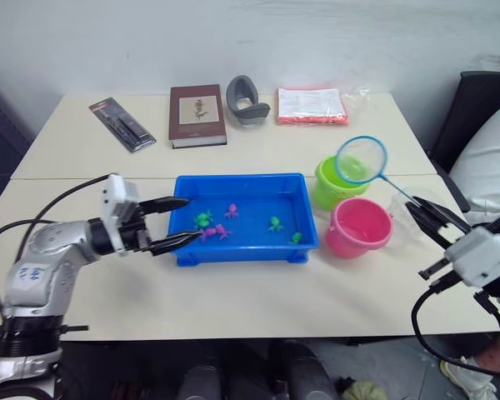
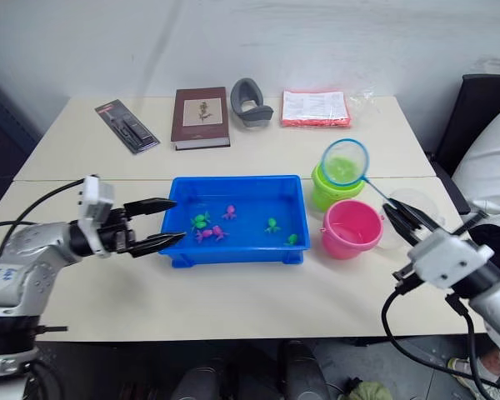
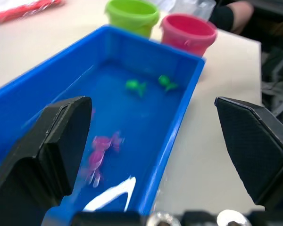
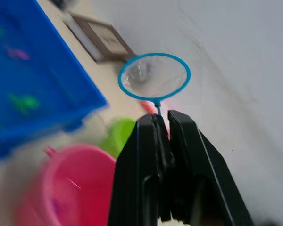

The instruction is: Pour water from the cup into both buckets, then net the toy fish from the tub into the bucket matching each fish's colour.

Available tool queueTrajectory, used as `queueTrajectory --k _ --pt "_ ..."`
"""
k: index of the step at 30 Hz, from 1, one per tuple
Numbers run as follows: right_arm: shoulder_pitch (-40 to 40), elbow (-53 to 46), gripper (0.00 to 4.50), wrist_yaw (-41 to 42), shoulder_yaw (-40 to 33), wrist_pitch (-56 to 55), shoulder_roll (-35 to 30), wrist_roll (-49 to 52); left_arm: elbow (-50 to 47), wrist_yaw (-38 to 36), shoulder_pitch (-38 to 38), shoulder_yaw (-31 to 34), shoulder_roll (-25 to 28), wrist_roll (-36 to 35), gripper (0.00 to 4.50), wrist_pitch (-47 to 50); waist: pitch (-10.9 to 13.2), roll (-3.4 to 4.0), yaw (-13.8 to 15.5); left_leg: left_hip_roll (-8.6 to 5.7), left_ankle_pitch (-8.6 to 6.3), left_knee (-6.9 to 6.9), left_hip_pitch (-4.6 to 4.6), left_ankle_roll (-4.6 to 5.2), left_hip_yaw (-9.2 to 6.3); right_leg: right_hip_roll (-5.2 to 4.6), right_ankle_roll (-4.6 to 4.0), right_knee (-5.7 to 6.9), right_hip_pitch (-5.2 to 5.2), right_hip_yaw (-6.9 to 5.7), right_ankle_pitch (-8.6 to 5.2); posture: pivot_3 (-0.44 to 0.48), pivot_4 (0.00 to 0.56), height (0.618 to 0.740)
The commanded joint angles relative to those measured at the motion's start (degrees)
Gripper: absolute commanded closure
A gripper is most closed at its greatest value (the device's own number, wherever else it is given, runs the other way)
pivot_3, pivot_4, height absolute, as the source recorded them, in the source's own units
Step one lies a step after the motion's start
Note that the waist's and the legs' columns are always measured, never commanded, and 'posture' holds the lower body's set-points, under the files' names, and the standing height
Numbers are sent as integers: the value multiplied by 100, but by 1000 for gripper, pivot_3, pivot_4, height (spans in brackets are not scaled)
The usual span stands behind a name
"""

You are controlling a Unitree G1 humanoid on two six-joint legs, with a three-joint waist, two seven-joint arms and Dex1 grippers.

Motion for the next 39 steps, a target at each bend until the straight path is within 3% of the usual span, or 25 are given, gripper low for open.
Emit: queueTrajectory --k 1,5,10,14,24,32,39 --pt "-904 -292 4500 246 469 1425 -229 864 -150 58 140 398 124 -15 11 -225 0 0 25 -1 -5 1 -4 10 -2 -4 0 -2 -1 -3 1 0 150 740" --pt "-1992 -308 4500 68 1276 3254 -245 1159 -27 173 341 594 293 26 11 -77 0 0 119 0 -20 1 -22 32 -15 -9 -8 -6 -20 -16 0 0 150 740" --pt "-3147 25 4500 119 2350 4265 109 587 124 189 342 756 463 72 11 -196 -3 -4 128 -2 -15 -1 -73 6 -24 -14 -25 -3 -70 -33 -9 0 150 740" --pt "-3701 409 4500 223 2913 4562 500 123 105 165 283 755 602 60 11 -175 -4 -6 113 -4 -10 5 -118 1 -26 -15 -18 -5 -106 -44 -5 0 150 740" --pt "-4796 1365 4500 417 3820 4898 1386 -919 -284 295 533 731 573 54 11 -125 -4 -6 88 -4 -11 5 -130 8 -28 -14 -12 -5 -106 -55 -2 0 150 740" --pt "-5149 1660 4500 672 3963 5138 2015 -1125 -386 404 516 731 565 24 11 -84 -5 -7 89 -4 -9 7 -130 7 -32 -14 -11 -2 -104 -59 -1 0 150 740" --pt "-4893 1544 4500 765 3158 5409 2028 -792 -513 490 625 789 530 -29 11 -48 -5 -7 101 -5 -10 7 -132 9 -34 -15 -11 -2 -104 -60 -1 0 150 740"
